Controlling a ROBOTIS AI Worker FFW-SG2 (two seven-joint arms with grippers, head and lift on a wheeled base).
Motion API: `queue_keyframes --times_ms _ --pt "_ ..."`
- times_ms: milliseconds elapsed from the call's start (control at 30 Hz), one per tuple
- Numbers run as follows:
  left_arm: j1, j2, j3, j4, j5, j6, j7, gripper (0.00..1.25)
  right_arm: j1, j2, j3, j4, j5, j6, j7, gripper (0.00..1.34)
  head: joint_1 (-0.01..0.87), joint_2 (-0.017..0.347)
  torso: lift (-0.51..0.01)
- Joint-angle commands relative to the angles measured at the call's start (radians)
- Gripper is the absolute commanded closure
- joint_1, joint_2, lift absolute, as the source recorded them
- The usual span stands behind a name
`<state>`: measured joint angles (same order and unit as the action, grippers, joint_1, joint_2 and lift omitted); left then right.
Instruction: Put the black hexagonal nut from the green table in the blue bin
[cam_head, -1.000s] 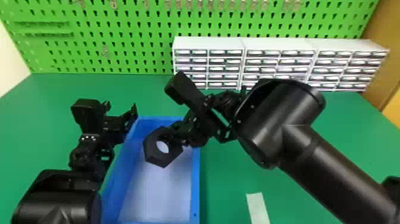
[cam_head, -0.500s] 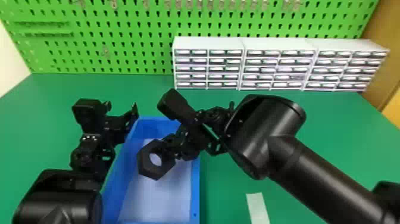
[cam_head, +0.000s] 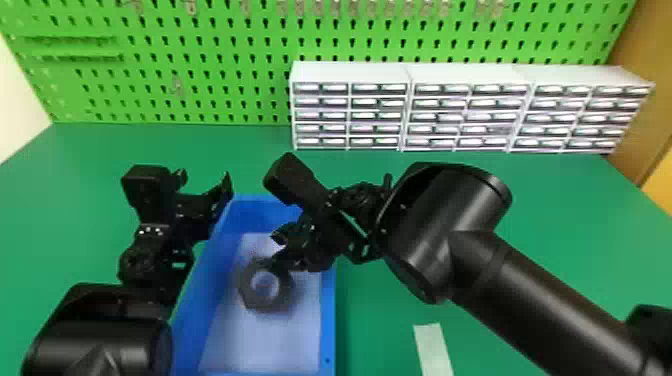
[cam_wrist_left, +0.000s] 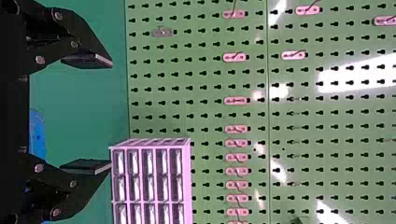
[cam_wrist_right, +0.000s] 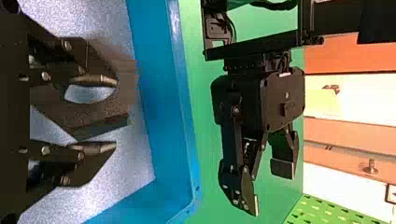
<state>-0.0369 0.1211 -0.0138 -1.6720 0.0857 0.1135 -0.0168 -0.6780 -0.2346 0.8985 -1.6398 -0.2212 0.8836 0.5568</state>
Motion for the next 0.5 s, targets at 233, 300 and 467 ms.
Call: queue_keyframes --times_ms 233,300,467 --pt "-0.003 0.000 -0.001 0.000 0.000 0.000 0.000 0.49 -0.002 -0.003 0.000 0.000 0.017 0.006 0.000 0.28 0.686 0.051 -0.096" --pt "-0.003 0.000 0.000 0.000 0.000 0.000 0.000 0.49 -0.002 -0.005 -0.001 0.000 0.017 0.006 0.000 0.24 0.686 0.051 -0.096" --pt "-0.004 0.000 0.000 0.000 0.000 0.000 0.000 0.49 -0.003 -0.005 -0.004 0.000 0.017 0.006 0.000 0.20 0.686 0.051 -0.096"
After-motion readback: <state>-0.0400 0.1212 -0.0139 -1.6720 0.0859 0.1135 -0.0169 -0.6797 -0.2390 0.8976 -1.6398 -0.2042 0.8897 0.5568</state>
